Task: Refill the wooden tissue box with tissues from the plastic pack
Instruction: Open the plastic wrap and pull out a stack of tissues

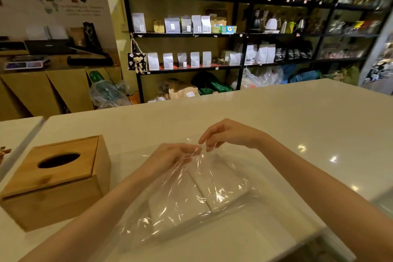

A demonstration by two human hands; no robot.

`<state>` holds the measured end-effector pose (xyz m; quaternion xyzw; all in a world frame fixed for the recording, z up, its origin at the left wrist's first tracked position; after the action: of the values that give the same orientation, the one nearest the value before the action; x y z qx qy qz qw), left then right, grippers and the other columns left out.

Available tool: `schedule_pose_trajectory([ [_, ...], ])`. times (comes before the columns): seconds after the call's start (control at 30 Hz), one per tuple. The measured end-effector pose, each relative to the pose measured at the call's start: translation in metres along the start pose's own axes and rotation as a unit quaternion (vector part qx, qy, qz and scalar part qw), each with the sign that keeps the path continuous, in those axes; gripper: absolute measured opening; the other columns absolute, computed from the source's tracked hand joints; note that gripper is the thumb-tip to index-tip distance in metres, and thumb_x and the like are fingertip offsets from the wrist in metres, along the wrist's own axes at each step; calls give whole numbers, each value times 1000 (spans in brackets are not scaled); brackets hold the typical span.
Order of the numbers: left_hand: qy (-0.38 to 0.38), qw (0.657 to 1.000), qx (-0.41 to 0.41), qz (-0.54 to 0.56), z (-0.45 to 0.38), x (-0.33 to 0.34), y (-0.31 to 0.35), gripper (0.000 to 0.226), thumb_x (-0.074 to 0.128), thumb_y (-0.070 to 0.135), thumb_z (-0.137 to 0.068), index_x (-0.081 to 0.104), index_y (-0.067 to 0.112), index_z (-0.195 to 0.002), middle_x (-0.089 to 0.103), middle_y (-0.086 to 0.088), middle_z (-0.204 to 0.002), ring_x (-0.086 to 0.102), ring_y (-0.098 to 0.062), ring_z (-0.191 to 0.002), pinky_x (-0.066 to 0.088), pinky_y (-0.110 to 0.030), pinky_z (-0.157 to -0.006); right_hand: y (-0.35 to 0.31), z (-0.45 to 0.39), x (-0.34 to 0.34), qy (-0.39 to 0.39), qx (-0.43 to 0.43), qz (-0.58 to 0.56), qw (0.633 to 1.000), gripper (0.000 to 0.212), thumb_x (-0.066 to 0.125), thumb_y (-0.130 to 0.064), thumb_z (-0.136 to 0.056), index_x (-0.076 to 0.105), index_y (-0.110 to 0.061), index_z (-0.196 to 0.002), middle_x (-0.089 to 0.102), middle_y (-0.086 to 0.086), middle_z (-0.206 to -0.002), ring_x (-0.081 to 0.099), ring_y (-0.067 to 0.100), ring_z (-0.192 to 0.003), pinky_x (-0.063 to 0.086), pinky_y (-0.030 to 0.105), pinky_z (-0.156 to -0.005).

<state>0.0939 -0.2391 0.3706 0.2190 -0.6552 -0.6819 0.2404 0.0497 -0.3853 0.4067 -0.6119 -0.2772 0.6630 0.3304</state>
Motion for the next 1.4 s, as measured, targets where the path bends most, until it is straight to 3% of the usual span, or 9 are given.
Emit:
schedule_pose_trajectory([
  [0.23,-61,986,47,-149,-4,7,-14,25,62,14,-84,71,25,-105,70,0,-111,62,-5,-98,48,-21,-89,20,5,-3,3,17,150,988,12,64,-13,-80,74,-14,-87,72,-1,-83,65,13,-82,48,23,-79],
  [0.37,-91,977,47,-185,-7,9,-24,26,60,4,-85,67,3,-109,67,28,-106,58,6,-107,45,-13,-95,17,9,-9,17,-10,116,993,11,65,-10,-82,73,-12,-89,69,-6,-80,59,-10,-68,42,2,-69],
  [0.47,-61,969,65,-231,-13,4,-31,16,55,-8,-83,67,-12,-94,73,14,-94,64,-1,-97,49,-16,-89,15,14,-14,28,-18,102,994,12,65,-7,-82,72,-10,-90,71,3,-83,61,-8,-67,43,2,-69],
  [0.57,-84,979,15,-183,-20,2,-38,23,55,0,-86,75,12,-89,71,-1,-107,66,-15,-100,51,-28,-92,13,19,-21,47,-23,76,996,12,65,-7,-82,73,-10,-91,72,1,-78,63,-4,-68,45,4,-70],
  [0.7,-91,986,7,-138,-16,6,-39,19,60,6,-84,70,-2,-98,73,13,-90,66,-1,-93,51,-11,-76,5,28,-28,73,-37,51,995,12,64,-7,-83,73,-14,-88,70,-6,-75,65,-3,-70,46,5,-73],
  [0.87,-98,965,51,-236,-16,2,-31,22,68,10,-80,73,20,-100,69,19,-105,61,3,-106,46,-14,-93,-12,46,-36,85,-67,43,993,14,65,-8,-82,73,-20,-85,71,-11,-79,66,1,-78,50,13,-79],
  [1.03,-70,962,118,-236,-13,0,-22,25,70,11,-76,71,3,-100,68,-3,-111,68,6,-78,54,-13,-68,-32,75,-35,-7,-60,-11,998,21,63,-3,-76,73,-22,-75,70,-8,-65,64,9,-68,53,21,-74],
  [1.23,8,854,222,-470,22,14,-3,47,45,47,-76,72,16,-98,63,-1,-124,61,-6,-104,43,-12,-88,-31,123,1,-257,-38,-37,965,22,67,-25,-65,74,-28,-86,69,-3,-78,62,12,-75,50,27,-78],
  [1.4,-12,775,154,-613,63,34,-17,90,8,61,-69,37,12,-138,30,-12,-151,26,-21,-141,23,-31,-112,-15,143,36,-344,0,-11,939,59,74,-56,-61,67,-17,-105,66,9,-95,61,20,-89,47,33,-86],
])
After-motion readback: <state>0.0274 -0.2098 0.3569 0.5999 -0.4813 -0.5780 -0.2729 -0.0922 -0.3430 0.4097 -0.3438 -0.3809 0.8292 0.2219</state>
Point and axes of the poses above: each hand's wrist, its own z-axis away from the middle knuckle, its own x-axis out of the palm, y = z × x, the point moved 6 cm from there along -z, towards the middle knuckle
